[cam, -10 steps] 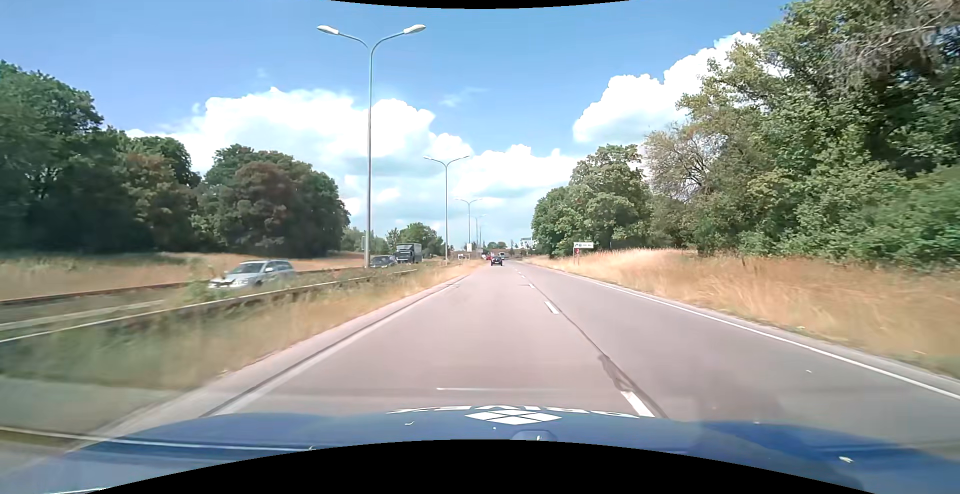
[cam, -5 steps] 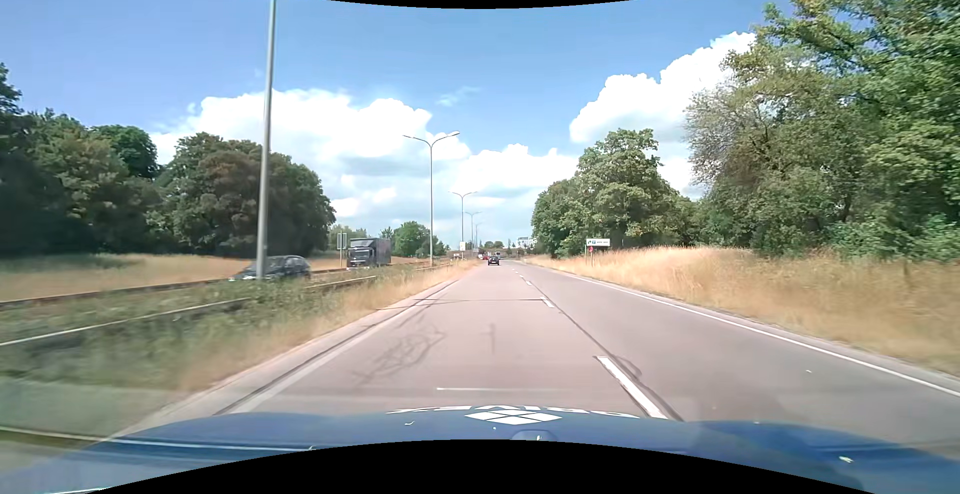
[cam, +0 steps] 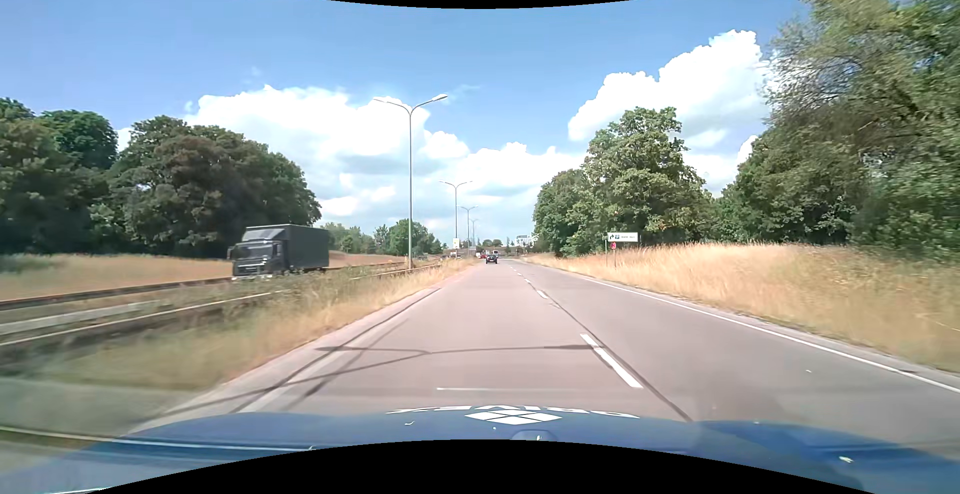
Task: Follow the waypoints while adhering to traffic rules and regulations
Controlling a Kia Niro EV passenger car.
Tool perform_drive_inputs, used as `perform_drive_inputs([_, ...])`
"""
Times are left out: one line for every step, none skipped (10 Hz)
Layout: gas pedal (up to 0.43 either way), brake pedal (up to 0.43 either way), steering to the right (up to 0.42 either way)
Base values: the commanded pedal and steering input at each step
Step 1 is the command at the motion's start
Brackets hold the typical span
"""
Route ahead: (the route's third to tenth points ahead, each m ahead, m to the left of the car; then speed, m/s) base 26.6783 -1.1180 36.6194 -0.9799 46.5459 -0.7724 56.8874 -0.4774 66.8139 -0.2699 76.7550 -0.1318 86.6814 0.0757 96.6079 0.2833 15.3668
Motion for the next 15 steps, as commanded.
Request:
perform_drive_inputs([0.177,0.000,-0.002])
perform_drive_inputs([0.177,0.000,-0.003])
perform_drive_inputs([0.177,0.000,-0.002])
perform_drive_inputs([0.177,0.000,-0.002])
perform_drive_inputs([0.177,0.000,-0.002])
perform_drive_inputs([0.177,0.000,-0.002])
perform_drive_inputs([0.169,0.000,-0.002])
perform_drive_inputs([0.157,0.000,-0.002])
perform_drive_inputs([0.157,0.000,-0.002])
perform_drive_inputs([0.157,0.000,-0.003])
perform_drive_inputs([0.169,0.000,-0.003])
perform_drive_inputs([0.169,0.000,-0.003])
perform_drive_inputs([0.169,0.000,-0.003])
perform_drive_inputs([0.169,0.000,-0.003])
perform_drive_inputs([0.169,0.000,-0.003])
